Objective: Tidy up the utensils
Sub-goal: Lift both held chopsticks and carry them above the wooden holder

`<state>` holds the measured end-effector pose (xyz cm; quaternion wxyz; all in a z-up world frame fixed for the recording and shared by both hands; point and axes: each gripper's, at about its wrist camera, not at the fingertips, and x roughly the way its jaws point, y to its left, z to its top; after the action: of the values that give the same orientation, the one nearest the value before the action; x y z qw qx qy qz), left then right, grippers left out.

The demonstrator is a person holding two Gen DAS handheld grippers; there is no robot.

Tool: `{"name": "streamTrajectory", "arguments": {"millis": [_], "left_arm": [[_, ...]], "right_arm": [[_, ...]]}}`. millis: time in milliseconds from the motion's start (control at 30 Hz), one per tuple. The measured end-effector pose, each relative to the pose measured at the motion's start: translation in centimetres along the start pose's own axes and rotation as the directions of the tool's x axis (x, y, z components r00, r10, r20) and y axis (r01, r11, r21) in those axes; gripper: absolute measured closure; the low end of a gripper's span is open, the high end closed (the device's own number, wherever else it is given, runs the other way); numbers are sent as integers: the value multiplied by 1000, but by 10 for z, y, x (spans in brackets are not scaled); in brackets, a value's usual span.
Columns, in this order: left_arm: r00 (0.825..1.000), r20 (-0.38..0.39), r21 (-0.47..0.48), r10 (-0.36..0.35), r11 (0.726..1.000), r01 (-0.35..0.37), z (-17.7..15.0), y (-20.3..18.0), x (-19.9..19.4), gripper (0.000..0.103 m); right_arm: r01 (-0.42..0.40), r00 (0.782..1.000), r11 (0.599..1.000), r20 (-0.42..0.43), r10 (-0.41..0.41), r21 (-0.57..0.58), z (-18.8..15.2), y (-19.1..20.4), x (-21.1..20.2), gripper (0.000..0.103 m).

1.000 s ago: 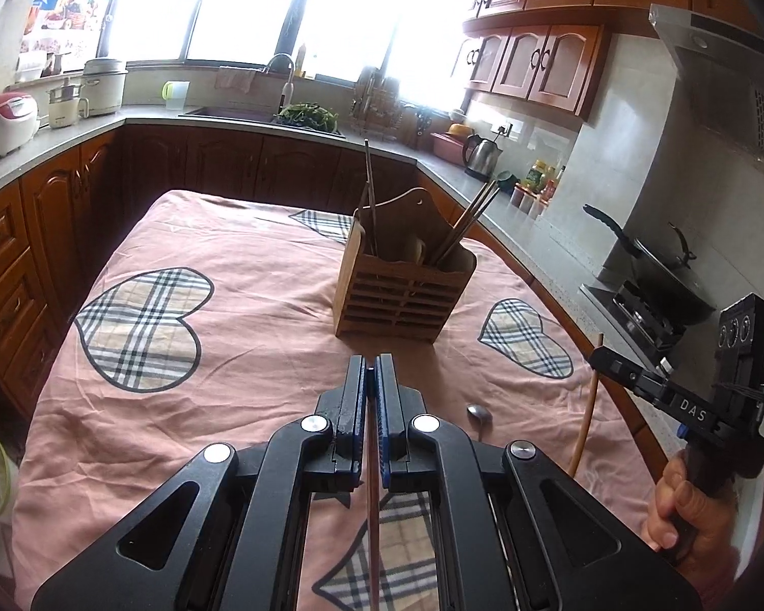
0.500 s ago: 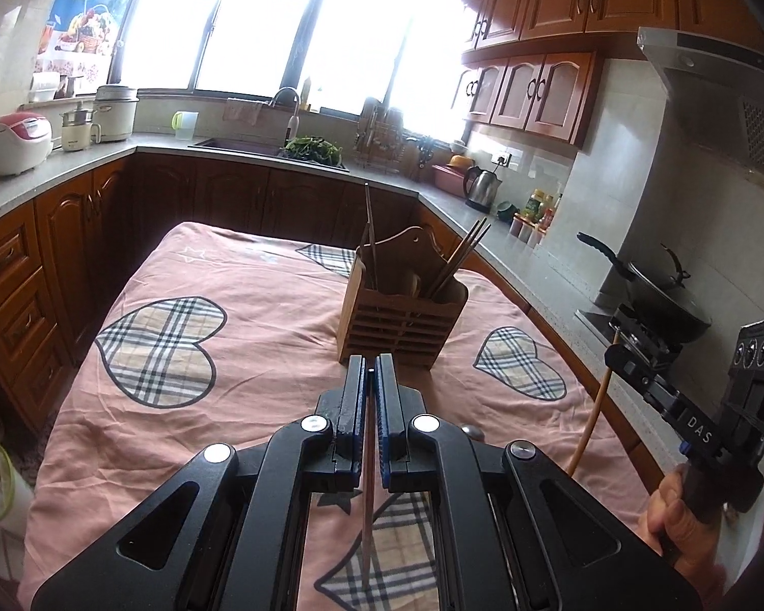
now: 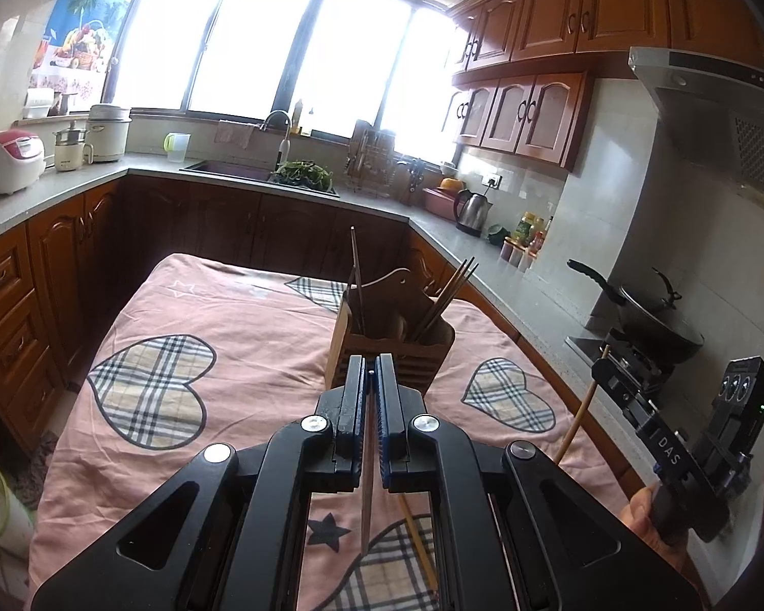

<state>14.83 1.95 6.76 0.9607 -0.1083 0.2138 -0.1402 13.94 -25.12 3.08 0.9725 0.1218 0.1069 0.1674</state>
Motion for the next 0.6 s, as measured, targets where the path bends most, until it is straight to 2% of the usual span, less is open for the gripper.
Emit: {"name": "streamTrajectory", "arguments": {"millis": [267, 600], "left_arm": [[1000, 7, 13, -22, 1000, 22, 26, -3, 18, 100], [998, 54, 20, -32, 999, 31, 69, -5, 42, 100]], "right_arm": [[37, 998, 998, 48, -40, 55, 16, -20, 20, 98], [65, 990, 995, 117, -74, 82, 46, -38, 54, 98]]}}
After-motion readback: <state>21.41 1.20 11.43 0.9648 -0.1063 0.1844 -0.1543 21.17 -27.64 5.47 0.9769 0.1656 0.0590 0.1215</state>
